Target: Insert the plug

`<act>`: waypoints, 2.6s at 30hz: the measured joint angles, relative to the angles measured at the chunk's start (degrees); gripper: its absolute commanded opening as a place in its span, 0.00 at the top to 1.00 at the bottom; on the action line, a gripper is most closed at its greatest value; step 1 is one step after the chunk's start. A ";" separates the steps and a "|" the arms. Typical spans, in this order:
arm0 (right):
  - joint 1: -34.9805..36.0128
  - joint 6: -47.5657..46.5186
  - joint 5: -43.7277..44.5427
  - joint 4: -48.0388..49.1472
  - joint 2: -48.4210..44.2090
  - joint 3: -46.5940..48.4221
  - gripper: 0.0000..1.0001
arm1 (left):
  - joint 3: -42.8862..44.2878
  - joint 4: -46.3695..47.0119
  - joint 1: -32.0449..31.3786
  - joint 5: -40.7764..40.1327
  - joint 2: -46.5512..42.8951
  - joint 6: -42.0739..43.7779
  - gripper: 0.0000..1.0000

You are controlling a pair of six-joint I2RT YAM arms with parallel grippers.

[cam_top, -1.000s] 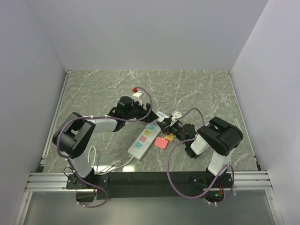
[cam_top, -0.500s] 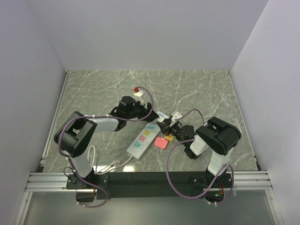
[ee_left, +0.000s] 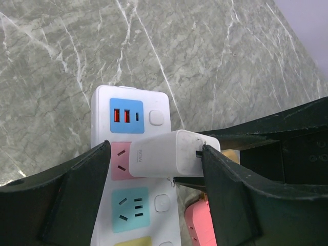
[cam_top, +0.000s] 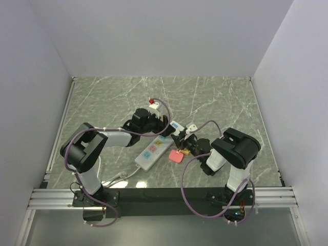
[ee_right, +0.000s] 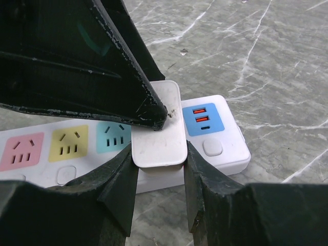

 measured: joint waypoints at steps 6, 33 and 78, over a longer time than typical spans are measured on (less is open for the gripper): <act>0.28 -0.17 0.55 -1.09 -1.18 0.39 1.00 | -0.92 1.77 -0.13 -0.50 0.00 -0.55 0.25; 0.74 -1.27 -1.20 -29.24 -6.03 15.89 1.00 | -5.81 12.87 7.61 2.67 1.31 -4.61 0.29; -0.68 -0.66 -4.02 -49.62 -1.33 32.20 1.00 | -7.96 14.71 12.28 -0.59 0.92 -5.35 0.11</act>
